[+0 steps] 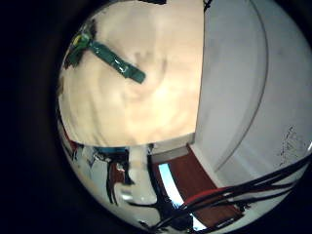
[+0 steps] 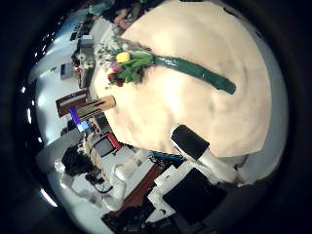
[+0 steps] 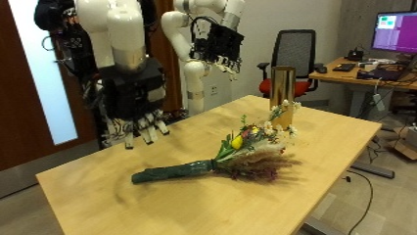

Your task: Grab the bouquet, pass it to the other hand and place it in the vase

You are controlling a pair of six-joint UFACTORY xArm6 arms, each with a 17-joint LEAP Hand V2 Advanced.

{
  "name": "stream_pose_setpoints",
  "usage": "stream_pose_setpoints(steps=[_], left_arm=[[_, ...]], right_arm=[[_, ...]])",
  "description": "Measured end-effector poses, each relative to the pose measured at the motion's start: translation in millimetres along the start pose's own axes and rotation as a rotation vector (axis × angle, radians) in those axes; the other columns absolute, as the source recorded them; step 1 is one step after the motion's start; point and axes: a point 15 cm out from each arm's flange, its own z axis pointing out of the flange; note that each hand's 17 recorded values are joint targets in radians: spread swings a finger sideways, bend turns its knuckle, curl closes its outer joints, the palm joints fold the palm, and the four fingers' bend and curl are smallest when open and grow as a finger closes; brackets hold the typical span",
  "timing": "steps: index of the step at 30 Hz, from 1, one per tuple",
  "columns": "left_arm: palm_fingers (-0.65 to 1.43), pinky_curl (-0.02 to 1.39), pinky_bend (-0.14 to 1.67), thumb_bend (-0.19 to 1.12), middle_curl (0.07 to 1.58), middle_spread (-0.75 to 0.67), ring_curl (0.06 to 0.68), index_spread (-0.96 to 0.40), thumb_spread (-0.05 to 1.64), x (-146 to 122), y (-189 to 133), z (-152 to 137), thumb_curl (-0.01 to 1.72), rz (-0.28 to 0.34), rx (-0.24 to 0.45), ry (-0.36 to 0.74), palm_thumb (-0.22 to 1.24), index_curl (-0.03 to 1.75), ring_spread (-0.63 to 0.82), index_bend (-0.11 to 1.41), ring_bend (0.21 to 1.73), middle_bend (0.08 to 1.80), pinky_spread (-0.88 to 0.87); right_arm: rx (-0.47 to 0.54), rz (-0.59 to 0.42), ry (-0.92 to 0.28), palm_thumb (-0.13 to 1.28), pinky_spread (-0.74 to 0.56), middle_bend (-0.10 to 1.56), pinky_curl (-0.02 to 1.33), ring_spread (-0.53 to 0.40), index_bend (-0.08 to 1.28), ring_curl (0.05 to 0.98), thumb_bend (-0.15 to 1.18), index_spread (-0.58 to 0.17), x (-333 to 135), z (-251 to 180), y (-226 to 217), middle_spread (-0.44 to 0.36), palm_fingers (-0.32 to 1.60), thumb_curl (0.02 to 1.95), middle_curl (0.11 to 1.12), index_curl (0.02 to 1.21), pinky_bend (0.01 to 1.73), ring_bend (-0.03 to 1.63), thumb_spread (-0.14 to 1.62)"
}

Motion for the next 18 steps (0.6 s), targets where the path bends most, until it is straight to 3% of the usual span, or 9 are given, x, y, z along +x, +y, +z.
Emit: stream_pose_setpoints(steps=[18], left_arm=[[-0.02,0.32,0.21,-0.04,0.25,0.54,0.23,0.31,0.75,-2.0,-3.1,1.1,0.33,-0.01,0.001,-0.001,0.2,0.3,0.65,0.17,0.39,0.18,0.59]], right_arm=[[-0.109,0.01,-0.014,0.63,0.29,0.33,0.27,0.077,0.15,0.217,-0.02,-0.157,2.3,89.1,-26.9,0.069,0.24,0.37,0.35,0.26,0.39,0.59,1.05]])
